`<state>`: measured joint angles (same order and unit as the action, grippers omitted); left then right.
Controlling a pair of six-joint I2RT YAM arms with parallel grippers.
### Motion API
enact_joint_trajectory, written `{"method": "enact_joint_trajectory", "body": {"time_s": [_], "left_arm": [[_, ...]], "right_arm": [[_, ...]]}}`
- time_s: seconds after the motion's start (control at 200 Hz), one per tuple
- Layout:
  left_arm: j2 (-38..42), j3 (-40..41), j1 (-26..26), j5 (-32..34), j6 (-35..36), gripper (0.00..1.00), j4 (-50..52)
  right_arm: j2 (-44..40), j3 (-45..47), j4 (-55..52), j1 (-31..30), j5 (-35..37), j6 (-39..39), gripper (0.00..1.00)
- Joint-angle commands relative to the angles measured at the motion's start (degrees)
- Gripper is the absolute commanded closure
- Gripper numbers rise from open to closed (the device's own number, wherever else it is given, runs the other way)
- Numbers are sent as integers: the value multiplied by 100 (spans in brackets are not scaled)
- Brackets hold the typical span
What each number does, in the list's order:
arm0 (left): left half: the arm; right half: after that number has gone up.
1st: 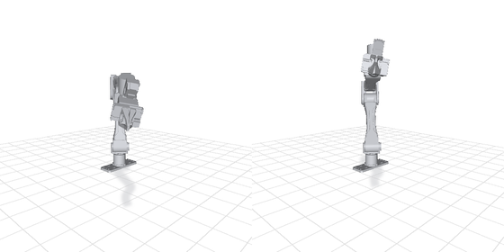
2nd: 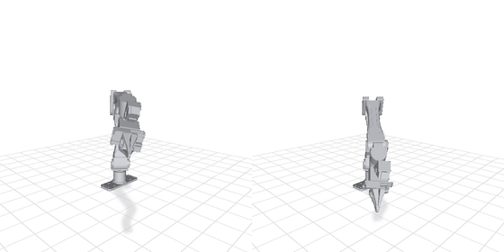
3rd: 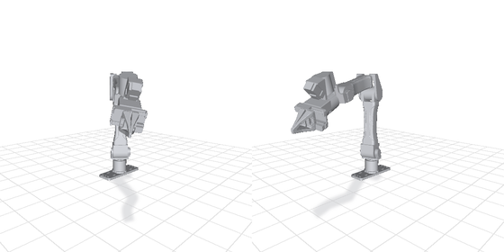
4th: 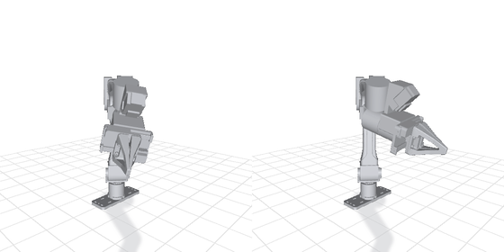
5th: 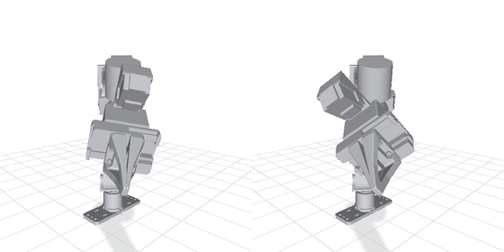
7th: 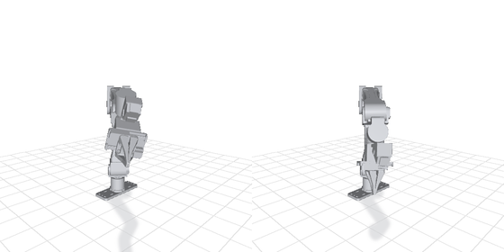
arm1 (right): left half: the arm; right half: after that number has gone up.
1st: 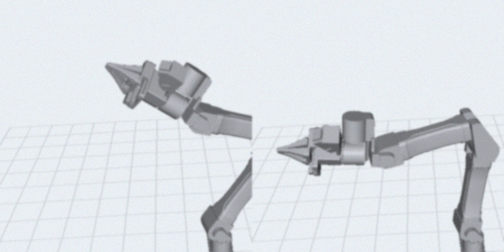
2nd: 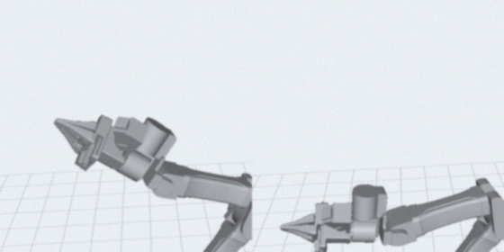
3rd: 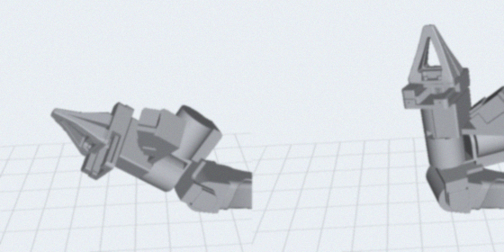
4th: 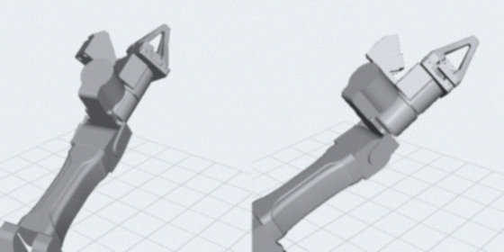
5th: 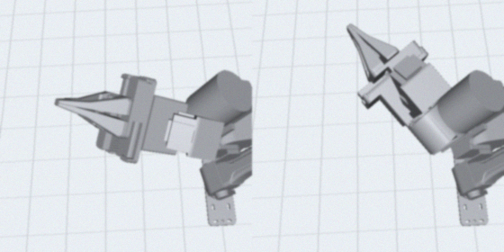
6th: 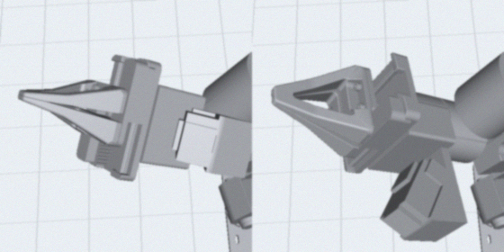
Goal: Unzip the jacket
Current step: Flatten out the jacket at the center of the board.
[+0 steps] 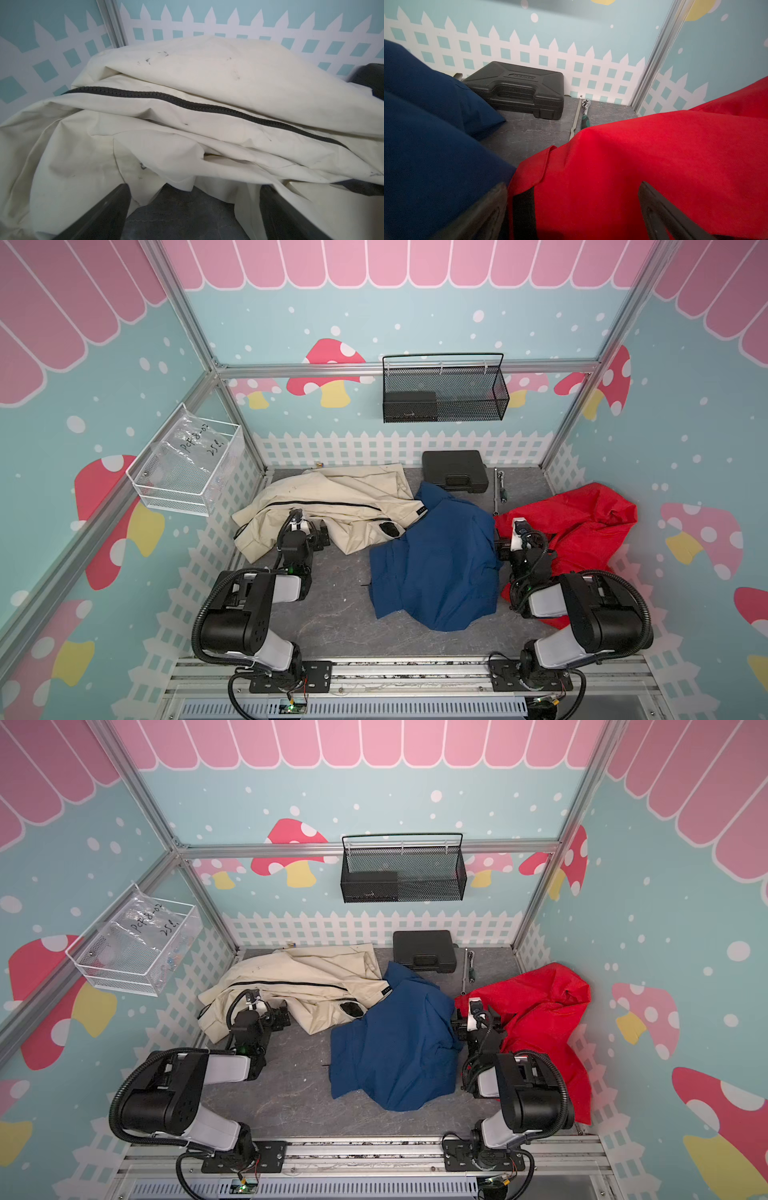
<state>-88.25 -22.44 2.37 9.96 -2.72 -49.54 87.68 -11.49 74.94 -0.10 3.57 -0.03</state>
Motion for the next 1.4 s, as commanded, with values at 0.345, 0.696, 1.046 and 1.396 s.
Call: {"method": "enact_joint_trajectory", "body": {"time_s": [0.345,0.696,1.046,1.396], "left_arm": [[18,-24,-6,-185,114,1,-65],[20,-28,-6,-187,114,1,-59],[606,53,27,156,47,2,248],[3536,-1697,71,154,-1295,1,4901]], "right_arm": [[-13,-3,104,-8,-23,83,0],[-13,-8,92,-8,-23,84,0],[-409,45,-85,-17,205,22,0],[-3046,-1976,-5319,-17,-941,-955,7]]}}
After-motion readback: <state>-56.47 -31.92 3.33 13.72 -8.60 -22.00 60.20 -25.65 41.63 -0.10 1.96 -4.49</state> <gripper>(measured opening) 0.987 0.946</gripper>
